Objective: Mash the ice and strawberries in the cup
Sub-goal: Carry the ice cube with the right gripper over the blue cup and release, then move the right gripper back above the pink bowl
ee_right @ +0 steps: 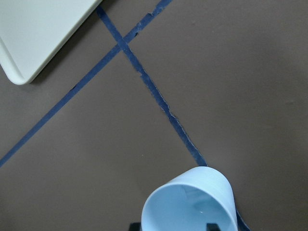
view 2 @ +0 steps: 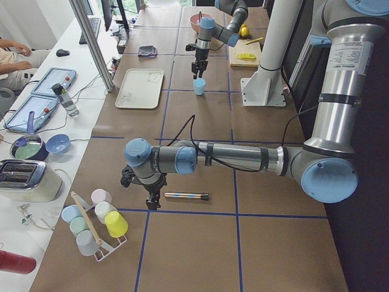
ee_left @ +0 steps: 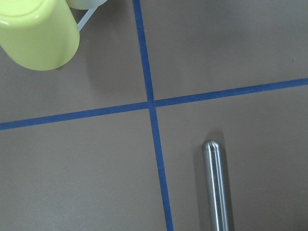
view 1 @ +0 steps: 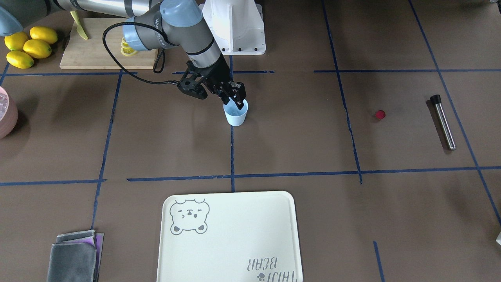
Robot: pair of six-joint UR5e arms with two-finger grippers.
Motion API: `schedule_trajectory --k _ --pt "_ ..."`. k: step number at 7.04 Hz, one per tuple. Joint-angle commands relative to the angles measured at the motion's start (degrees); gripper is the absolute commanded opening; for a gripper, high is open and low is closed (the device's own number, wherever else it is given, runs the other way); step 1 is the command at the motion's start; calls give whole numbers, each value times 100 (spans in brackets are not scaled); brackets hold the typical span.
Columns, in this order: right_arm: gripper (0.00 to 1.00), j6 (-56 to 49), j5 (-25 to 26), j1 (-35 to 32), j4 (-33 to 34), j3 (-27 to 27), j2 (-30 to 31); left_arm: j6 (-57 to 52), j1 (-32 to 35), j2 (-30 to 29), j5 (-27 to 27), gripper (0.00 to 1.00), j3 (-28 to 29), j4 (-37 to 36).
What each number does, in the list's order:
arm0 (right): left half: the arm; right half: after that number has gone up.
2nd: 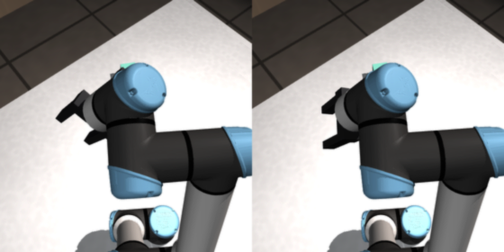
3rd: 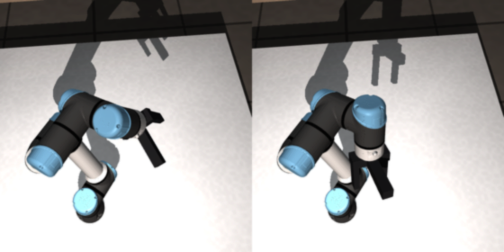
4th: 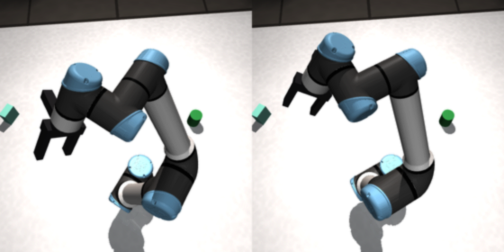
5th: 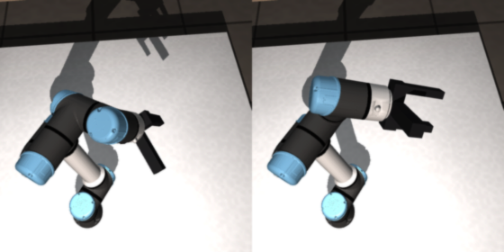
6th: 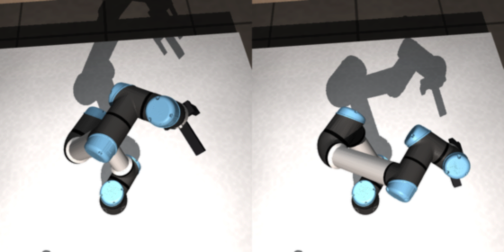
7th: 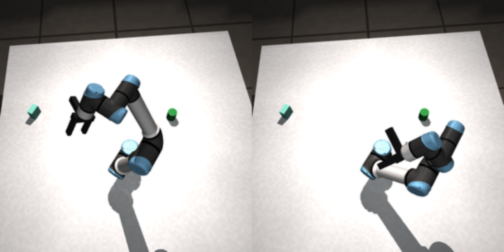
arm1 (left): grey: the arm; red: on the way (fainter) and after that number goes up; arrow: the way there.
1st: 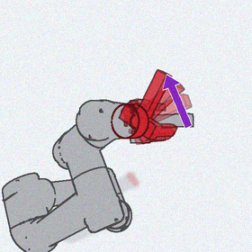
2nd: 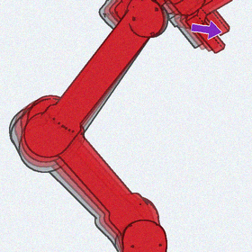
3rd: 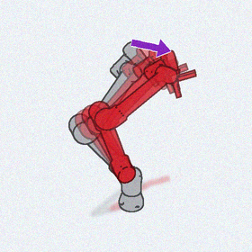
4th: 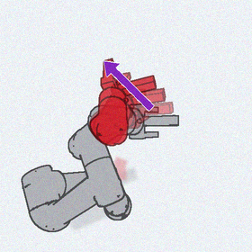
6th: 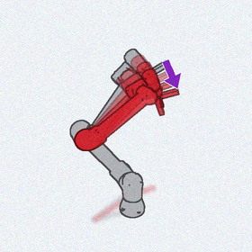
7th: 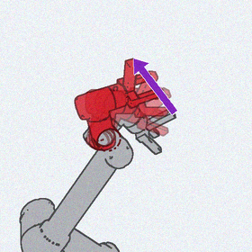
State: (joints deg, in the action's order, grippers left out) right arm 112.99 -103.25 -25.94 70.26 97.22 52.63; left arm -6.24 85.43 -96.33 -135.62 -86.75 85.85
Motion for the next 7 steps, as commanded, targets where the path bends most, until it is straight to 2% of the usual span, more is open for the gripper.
schedule_trajectory --k 1,2,3,4,5,7 --pt "75 -48 -45 -77 -4 77 -7 9 0 0 9 100 9 2" --pt "84 -75 -194 -331 48 321 228 9 0 0 9 100 9 2" --pt "99 -84 -482 -646 57 698 787 17 0 0 9 100 17 -7" --pt "99 -328 -859 -1102 58 1058 1332 18 0 0 9 100 26 -7" --pt "99 -1096 -1403 -1629 58 1349 1964 18 0 9 9 100 26 -7" --pt "99 -3192 -1977 -2421 5 1790 3387 18 0 44 9 100 26 -7"
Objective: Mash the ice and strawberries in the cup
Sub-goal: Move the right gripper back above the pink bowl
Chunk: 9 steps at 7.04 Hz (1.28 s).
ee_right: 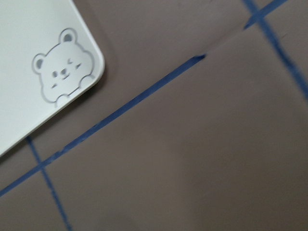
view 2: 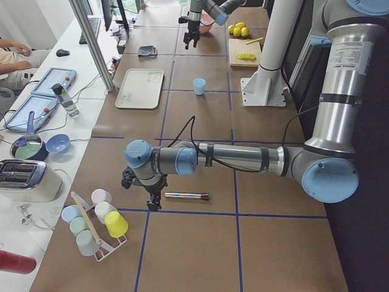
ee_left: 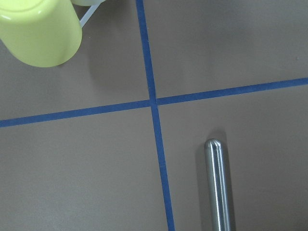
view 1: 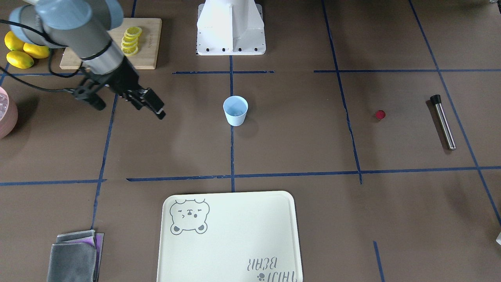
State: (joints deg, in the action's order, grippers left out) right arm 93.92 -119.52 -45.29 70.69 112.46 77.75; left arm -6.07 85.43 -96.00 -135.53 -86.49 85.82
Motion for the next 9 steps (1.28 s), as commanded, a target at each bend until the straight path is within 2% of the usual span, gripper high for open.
schedule_trajectory --k 1,4,6,8,9 --pt "99 -2602 -553 -934 -55 302 1439 0 0 11 0 100 0 -4" --pt "99 -5785 -616 -1823 -64 154 2348 0 0 11 9 100 0 -4" --pt "99 -7581 -686 -2412 -55 -240 2596 0 0 46 9 100 0 -4" --pt "99 -8361 -1133 -2809 -64 -741 2570 0 0 47 0 100 -8 -4" --pt "99 -8372 -1135 -2810 -64 -856 2579 -9 0 47 0 100 -17 -4"
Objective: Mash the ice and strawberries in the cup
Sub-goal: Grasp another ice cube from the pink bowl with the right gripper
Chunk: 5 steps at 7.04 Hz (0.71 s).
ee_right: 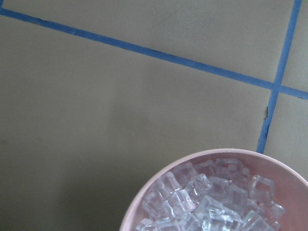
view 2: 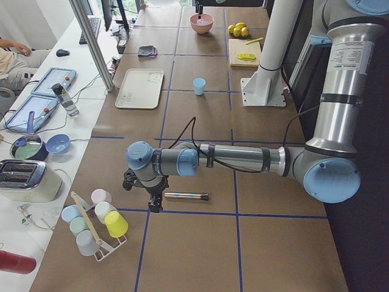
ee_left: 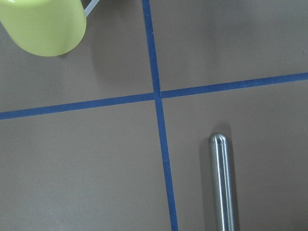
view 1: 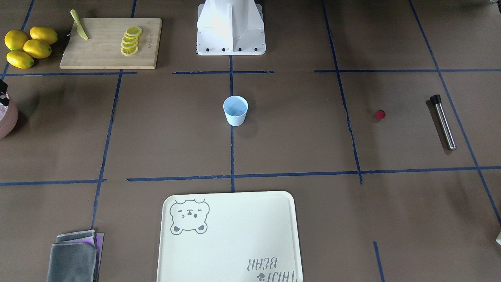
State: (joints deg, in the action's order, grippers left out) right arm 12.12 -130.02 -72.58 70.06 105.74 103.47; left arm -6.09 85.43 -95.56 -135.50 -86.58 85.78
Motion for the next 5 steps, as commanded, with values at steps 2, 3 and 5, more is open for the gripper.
schedule_trajectory --k 2,3,5 --pt "98 -166 -94 -72 -10 -474 -116 -15 0 2 -3 100 -17 0" --pt "98 -175 -85 -64 -10 -589 -125 -15 0 11 6 100 -43 0" --pt "96 -148 -103 -46 -438 -913 -169 -7 0 2 -3 100 -35 0"
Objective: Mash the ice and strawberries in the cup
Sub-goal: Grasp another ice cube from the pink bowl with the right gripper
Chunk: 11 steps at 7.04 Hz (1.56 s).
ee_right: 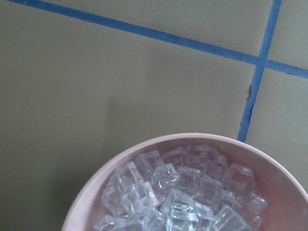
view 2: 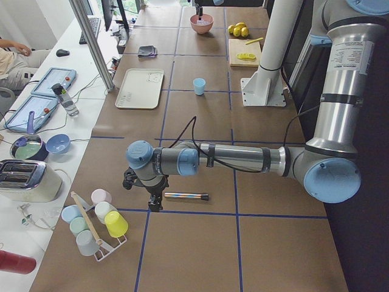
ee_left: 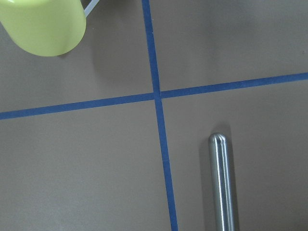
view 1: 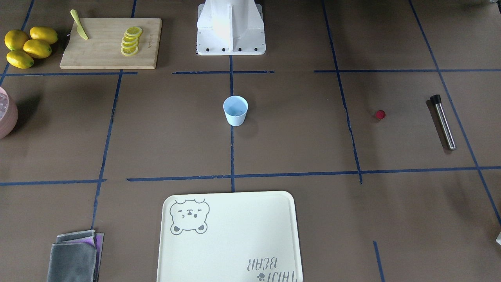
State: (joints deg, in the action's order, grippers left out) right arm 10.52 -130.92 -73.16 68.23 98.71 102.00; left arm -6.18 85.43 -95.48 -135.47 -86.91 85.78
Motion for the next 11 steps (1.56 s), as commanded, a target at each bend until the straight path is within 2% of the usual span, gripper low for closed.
schedule_trajectory --k 1,3,6,7,9,10,11 --pt "96 21 -13 21 -536 -420 -22 3 0 -6 3 100 -2 9" --pt "83 239 -170 38 -670 -475 -31 3 0 -6 3 100 -2 0" --pt "82 284 -180 100 -671 -475 -31 -6 0 -6 3 100 -2 0" --pt "74 284 -180 109 -671 -475 -31 -6 0 -6 3 100 -2 0" --pt "36 311 -180 109 -671 -449 -31 -6 0 3 3 100 -2 0" --pt "21 311 -171 109 -671 -449 -31 -6 0 3 3 100 -2 0" --pt "12 302 -171 109 -679 -458 -31 -6 0 -6 3 100 7 0"
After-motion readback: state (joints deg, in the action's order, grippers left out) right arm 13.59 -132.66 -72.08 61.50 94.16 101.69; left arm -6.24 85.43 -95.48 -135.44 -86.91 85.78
